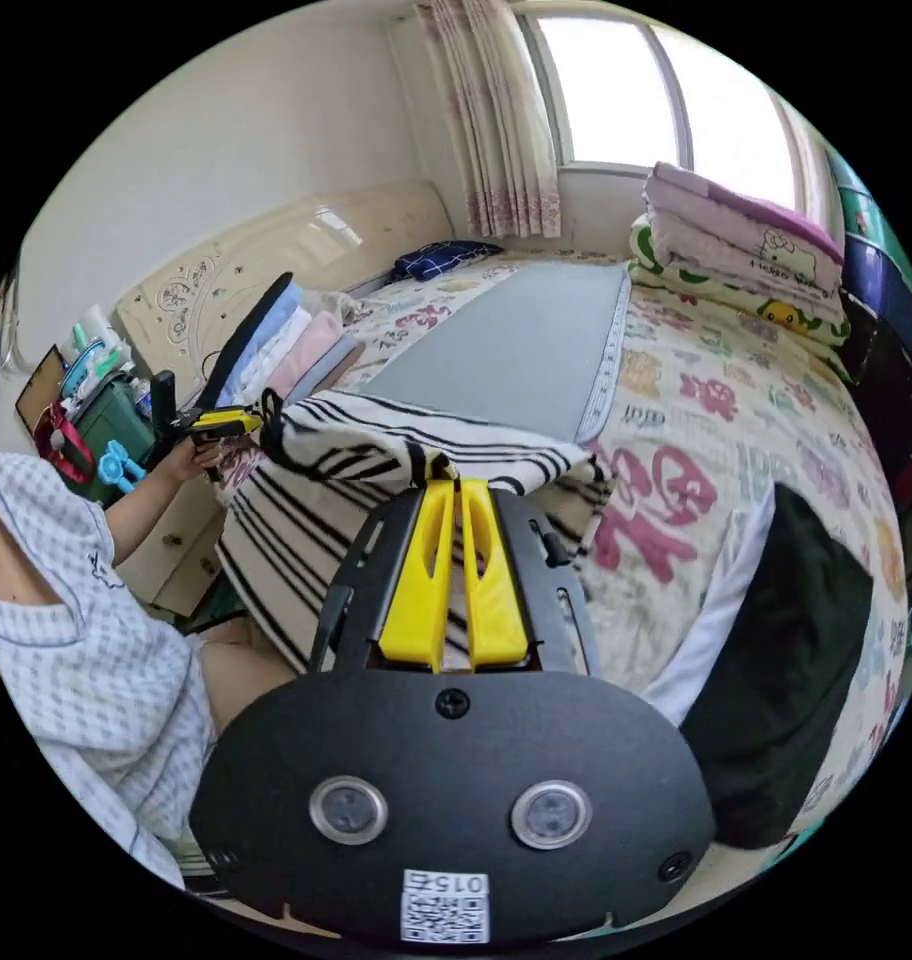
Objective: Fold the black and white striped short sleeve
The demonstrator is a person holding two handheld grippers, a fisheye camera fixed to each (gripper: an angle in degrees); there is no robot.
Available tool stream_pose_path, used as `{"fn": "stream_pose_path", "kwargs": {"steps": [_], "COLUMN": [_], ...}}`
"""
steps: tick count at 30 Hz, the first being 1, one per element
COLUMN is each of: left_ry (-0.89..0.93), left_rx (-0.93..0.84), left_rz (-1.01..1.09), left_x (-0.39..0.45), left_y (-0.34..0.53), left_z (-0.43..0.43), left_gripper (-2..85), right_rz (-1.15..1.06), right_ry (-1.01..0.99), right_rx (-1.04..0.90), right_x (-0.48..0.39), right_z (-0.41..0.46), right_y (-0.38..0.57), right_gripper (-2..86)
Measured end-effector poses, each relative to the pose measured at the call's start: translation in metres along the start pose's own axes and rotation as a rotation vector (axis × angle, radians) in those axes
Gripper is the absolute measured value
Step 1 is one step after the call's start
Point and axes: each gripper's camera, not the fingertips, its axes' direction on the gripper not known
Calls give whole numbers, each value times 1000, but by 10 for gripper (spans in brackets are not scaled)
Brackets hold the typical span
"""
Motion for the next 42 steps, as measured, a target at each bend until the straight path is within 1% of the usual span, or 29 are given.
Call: {"fn": "stream_pose_path", "kwargs": {"steps": [2,4,8,9,11,13,14,16,18,20,21,23,26,28,31,32,34,35,37,42], "left_ry": [31,-23,-118,-146,-185,-183,-179,-177,-208,-266,-251,-165,-168,-181,-216,-229,-280,-274,-248,-252], "left_rx": [-25,-18,-32,-65,-109,-100,-103,-84,-61,-48,-46,-75,-80,-79,-109,-122,-204,-200,-210,-205], "left_rz": [-22,12,68,85,107,72,53,-17,-34,8,56,146,209,245,304,312,310,309,277,253], "left_x": [12,36,65,72,80,85,85,87,96,115,130,150,170,178,187,187,186,186,183,180], "left_y": [32,55,64,66,71,79,81,88,91,90,89,85,80,73,67,67,66,67,69,79], "left_z": [-1,-6,-15,-15,-15,-23,-26,-39,-49,-54,-54,-47,-31,-18,-2,2,18,18,17,7], "left_gripper": [10,10,12,13,16,20,21,31,41,52,58,67,76,76,69,67,45,36,11,-1], "right_rz": [29,44,67,85,136,238,271,386,438,488,503,519,533,537,527,527,556,569,589,606], "right_ry": [-25,35,85,96,104,93,86,20,-42,-100,-142,-187,-249,-319,-364,-363,-296,-275,-286,-302], "right_rx": [-51,-108,-144,-157,-153,-103,-86,-2,36,37,30,26,18,21,28,24,-13,-27,-35,-44], "right_x": [-19,-42,-68,-73,-76,-72,-71,-63,-61,-60,-62,-67,-73,-77,-81,-81,-80,-78,-74,-61], "right_z": [3,7,-10,-19,-35,-63,-70,-97,-109,-115,-117,-119,-119,-119,-123,-123,-125,-126,-132,-147], "right_y": [31,52,48,43,38,38,39,48,54,57,56,54,46,35,18,14,3,1,-2,2], "right_gripper": [1,3,11,18,36,73,77,90,101,116,124,132,138,136,118,103,43,27,14,6]}}
